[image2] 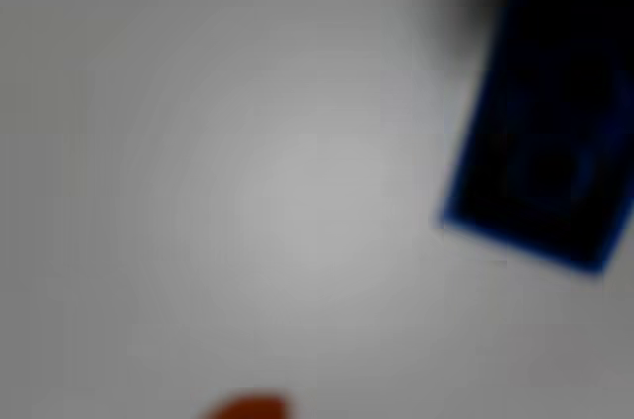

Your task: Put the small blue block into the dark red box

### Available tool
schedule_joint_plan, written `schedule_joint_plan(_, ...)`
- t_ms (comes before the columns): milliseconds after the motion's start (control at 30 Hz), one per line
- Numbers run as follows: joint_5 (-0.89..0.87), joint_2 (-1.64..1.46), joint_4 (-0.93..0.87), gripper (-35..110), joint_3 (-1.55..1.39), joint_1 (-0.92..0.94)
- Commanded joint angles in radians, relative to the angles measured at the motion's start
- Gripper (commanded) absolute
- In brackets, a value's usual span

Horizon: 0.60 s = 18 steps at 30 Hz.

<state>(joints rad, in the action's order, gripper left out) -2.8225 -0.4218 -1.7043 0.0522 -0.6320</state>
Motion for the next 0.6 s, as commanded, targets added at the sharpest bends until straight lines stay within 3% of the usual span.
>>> schedule_joint_plan(0,0.011,-0.014,-0.006,23,0.002,0.009)
schedule_joint_plan(567,0.005,0.000,0.064,22,-0.031,0.015)
